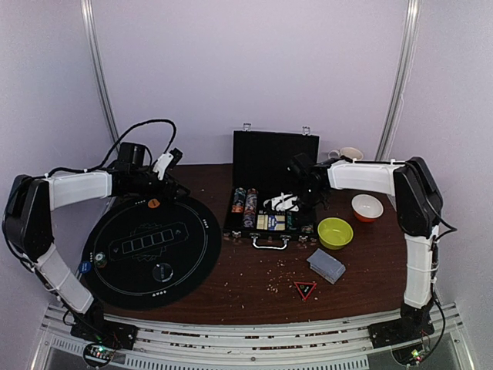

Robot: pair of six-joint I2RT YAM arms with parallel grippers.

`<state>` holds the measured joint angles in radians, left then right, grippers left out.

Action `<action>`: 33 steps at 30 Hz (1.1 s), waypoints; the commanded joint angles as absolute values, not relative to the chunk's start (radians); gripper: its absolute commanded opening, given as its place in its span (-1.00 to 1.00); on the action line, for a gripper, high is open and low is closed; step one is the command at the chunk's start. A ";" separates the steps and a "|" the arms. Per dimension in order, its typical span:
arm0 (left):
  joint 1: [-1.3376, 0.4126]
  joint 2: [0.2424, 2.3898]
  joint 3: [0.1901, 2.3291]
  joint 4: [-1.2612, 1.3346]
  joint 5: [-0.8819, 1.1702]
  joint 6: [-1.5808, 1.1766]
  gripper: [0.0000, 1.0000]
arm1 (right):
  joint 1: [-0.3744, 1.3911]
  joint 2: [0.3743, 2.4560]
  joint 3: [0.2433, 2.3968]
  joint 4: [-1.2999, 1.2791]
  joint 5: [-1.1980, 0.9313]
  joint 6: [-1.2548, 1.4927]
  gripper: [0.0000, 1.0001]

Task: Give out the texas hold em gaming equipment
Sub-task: Pick up the pile of poker chips from the chip case.

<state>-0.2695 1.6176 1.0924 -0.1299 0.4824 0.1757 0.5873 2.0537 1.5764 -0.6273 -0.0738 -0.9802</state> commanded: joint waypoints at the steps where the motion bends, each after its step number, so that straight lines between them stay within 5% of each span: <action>1: -0.273 1.636 1.120 -0.116 0.473 0.190 0.44 | 0.614 2.089 1.581 -0.686 -0.061 -0.968 0.03; 16: -0.276 1.652 1.126 -0.130 0.454 0.184 0.44 | 0.633 2.086 1.557 -0.709 0.003 -0.964 0.03; 26: -0.277 1.661 1.132 -0.142 0.415 0.190 0.44 | 0.607 2.158 1.649 -0.789 -0.031 -0.980 0.24; 33: -0.282 1.664 1.135 -0.148 0.396 0.191 0.44 | 0.596 2.176 1.689 -0.814 -0.044 -0.961 -0.27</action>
